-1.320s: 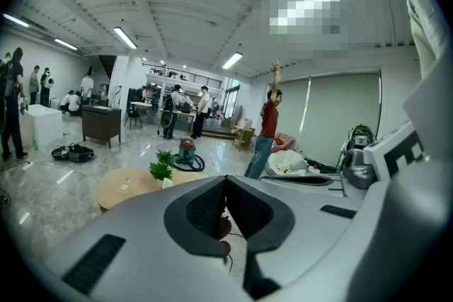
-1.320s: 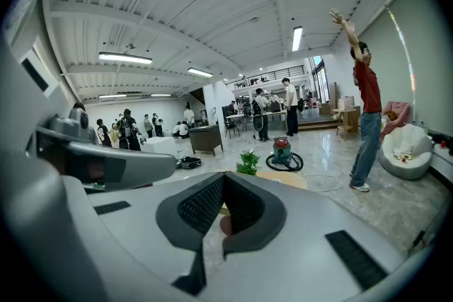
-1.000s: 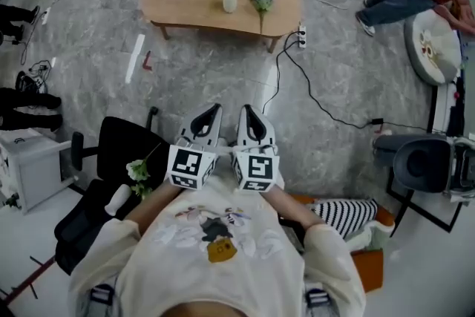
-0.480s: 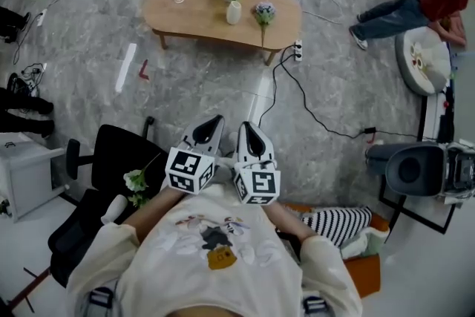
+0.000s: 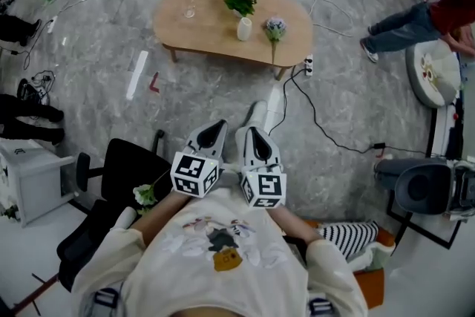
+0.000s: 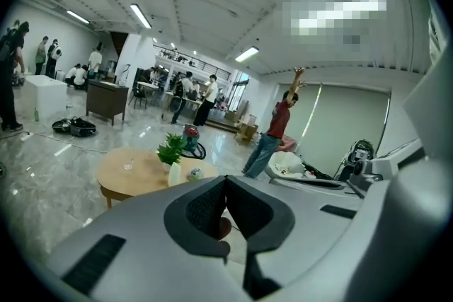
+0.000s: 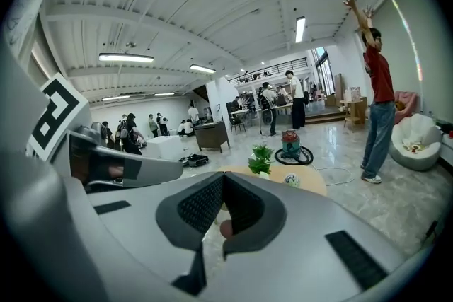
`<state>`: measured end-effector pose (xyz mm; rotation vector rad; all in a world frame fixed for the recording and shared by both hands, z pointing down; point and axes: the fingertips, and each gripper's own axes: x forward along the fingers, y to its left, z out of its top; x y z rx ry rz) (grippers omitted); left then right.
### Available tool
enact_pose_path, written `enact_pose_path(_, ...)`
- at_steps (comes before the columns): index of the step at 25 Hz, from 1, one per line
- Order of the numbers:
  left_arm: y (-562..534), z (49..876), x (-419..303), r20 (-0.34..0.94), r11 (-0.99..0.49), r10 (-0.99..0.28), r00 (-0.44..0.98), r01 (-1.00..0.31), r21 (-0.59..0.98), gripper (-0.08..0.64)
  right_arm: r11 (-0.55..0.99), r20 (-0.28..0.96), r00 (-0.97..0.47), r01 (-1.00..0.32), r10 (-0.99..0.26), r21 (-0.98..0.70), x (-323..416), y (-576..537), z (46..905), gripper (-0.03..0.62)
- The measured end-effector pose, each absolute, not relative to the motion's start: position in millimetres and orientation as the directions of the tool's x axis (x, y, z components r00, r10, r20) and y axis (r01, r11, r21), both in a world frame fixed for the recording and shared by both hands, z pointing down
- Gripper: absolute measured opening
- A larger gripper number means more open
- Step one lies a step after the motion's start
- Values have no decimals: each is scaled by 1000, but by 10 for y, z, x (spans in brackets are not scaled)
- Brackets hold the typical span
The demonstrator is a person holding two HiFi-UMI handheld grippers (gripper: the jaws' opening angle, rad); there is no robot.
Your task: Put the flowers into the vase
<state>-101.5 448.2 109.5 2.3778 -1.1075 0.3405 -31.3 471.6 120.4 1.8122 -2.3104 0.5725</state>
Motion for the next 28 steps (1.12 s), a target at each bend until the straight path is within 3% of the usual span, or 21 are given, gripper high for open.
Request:
enact_pose_path(4,3852,1171,-758,424,-544,-667,612,-789,285,9,184,348,-258,-955,-901,-233,60,4028,1297,5)
enact_pose_path(10,3065,989,83,422,-655,-629,653,-738,165,9,190,349,-291,-937,-891,-294,690,2975,1200,5)
enact_pose_path(20,2071,968,908,475,-566,-634,610,-785,252,9,253,399,-364,-918,-842,-306,1537,1925,1272,5)
enact_pose_path(28,1738,1118,1005,506,-524,-634,585,-806,276,9,263,410,-385,-909,-827,-323,1677,1614,1357,5)
